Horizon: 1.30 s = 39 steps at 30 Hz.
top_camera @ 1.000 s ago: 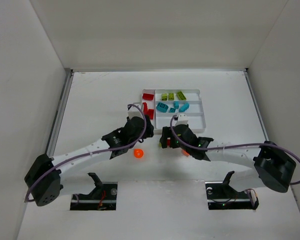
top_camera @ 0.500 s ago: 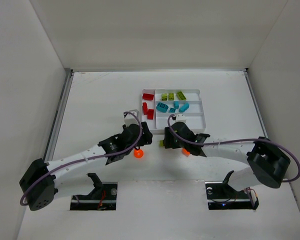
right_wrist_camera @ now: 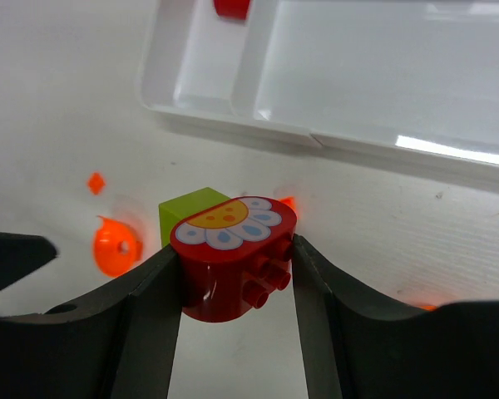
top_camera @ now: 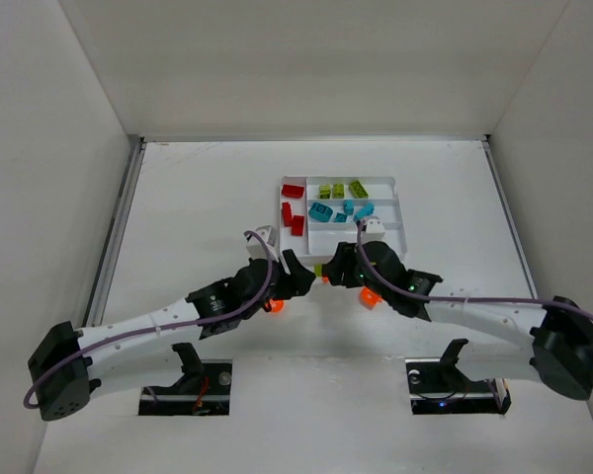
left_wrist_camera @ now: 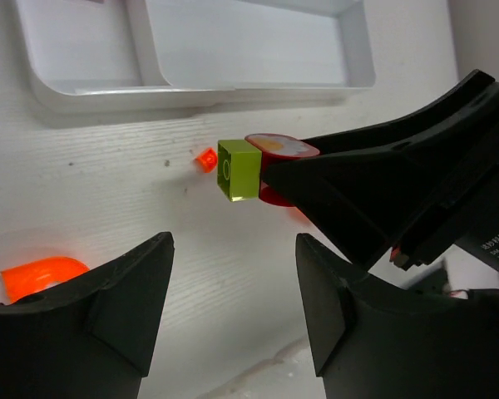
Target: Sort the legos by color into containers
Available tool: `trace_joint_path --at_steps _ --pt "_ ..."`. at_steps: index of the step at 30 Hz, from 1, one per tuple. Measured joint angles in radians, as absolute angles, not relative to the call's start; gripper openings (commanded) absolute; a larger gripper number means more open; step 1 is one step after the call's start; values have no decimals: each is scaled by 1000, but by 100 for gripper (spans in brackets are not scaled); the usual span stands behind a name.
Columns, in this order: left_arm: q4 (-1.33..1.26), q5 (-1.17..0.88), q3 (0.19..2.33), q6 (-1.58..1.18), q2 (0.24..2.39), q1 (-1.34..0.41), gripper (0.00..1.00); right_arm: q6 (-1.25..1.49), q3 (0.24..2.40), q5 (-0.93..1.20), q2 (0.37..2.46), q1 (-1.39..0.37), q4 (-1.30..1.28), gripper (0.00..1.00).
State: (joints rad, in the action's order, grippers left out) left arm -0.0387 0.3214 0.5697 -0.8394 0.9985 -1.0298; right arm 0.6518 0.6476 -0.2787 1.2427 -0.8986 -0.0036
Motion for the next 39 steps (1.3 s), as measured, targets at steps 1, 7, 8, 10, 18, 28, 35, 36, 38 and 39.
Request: trace_joint_path --at_steps 1,7,8,10,18,28,35,36,38,39 --pt "-48 321 562 -860 981 -1034 58 656 626 -279 1205 -901 26 31" --pt "-133 320 511 -962 918 -1024 58 706 525 -258 1075 -901 159 31" --pt "-146 316 510 -972 919 -1021 58 712 519 -250 1070 -897 167 31" --pt "-169 310 510 -986 927 -1018 57 723 511 -240 1063 -896 184 31" --pt "-241 284 510 -1004 1026 -1011 49 757 499 -196 1035 -895 244 31" --pt "-349 276 502 -1006 1052 -993 55 814 439 -92 1025 -842 309 31" --pt "-443 258 440 -1024 1036 -991 57 899 397 44 977 -746 376 31" --pt "-448 253 438 -1027 1025 -989 57 912 392 62 971 -733 385 31" --pt "-456 244 436 -1033 1003 -982 57 934 386 88 962 -718 406 31" --pt "-464 238 436 -1038 995 -978 57 943 384 100 959 -712 419 31"
